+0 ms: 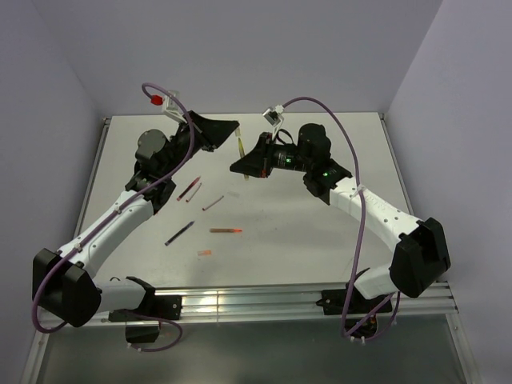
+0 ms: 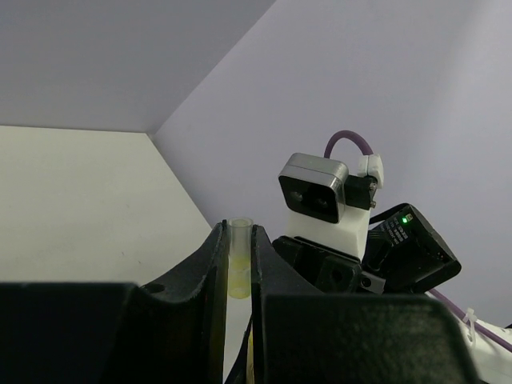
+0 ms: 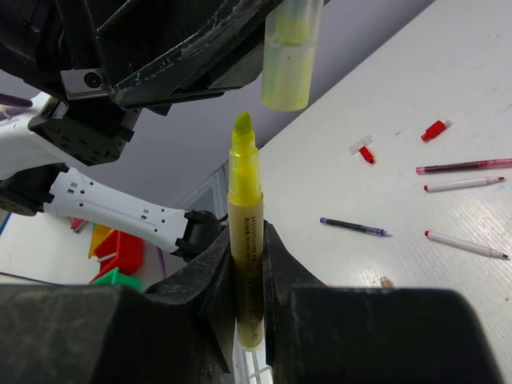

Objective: Insert the pens into the pen caps
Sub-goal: Insert the pen cap onto the pen.

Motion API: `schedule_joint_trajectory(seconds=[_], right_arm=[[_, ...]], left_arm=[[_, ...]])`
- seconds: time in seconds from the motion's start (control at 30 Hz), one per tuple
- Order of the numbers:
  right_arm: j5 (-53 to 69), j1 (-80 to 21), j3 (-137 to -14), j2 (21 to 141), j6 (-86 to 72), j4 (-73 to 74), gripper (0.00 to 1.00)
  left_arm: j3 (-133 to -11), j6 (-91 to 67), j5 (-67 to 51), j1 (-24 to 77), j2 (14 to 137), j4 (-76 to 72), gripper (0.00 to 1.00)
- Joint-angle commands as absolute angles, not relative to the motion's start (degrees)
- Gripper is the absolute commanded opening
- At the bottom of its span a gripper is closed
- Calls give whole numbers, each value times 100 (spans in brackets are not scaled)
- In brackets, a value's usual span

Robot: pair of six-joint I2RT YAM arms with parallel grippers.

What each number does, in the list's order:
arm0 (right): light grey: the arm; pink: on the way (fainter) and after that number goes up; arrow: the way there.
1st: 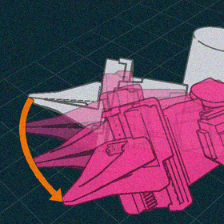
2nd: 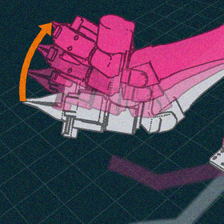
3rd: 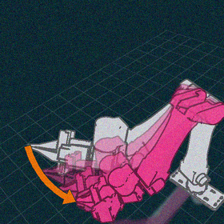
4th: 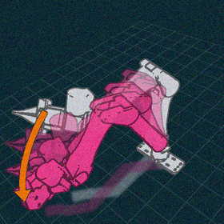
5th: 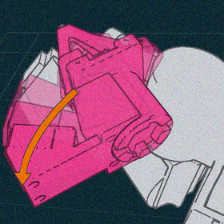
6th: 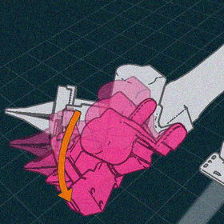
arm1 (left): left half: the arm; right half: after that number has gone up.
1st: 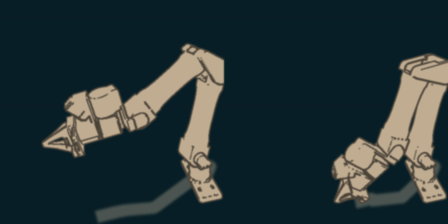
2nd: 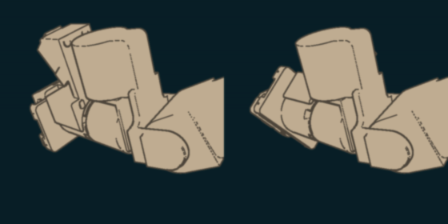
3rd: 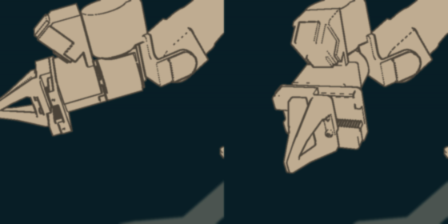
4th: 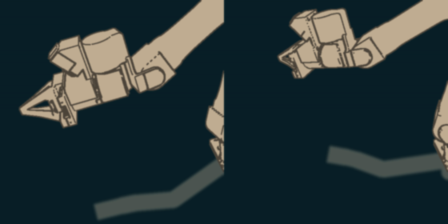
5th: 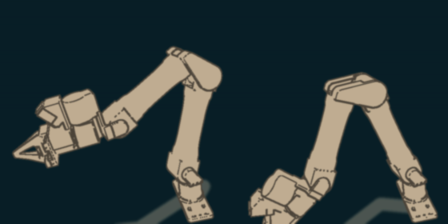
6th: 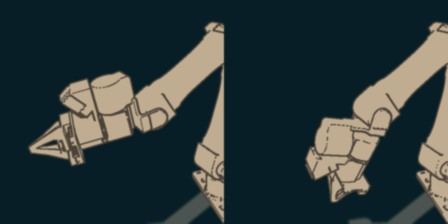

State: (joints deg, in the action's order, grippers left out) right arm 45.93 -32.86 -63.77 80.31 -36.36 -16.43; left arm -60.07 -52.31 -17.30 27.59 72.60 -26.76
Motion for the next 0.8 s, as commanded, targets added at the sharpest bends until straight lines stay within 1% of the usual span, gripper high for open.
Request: schedule_joint_trajectory(seconds=[0.0,0.77], right_arm=[[4649,-3270,-6688,8051,-3639,-1793,0],[4597,-3208,-6706,8077,-3577,-1661,0]], left_arm=[[-5950,-5221,-1942,2795,7172,-3102,0],[-5968,-5203,-1898,2813,7084,-2979,0]])
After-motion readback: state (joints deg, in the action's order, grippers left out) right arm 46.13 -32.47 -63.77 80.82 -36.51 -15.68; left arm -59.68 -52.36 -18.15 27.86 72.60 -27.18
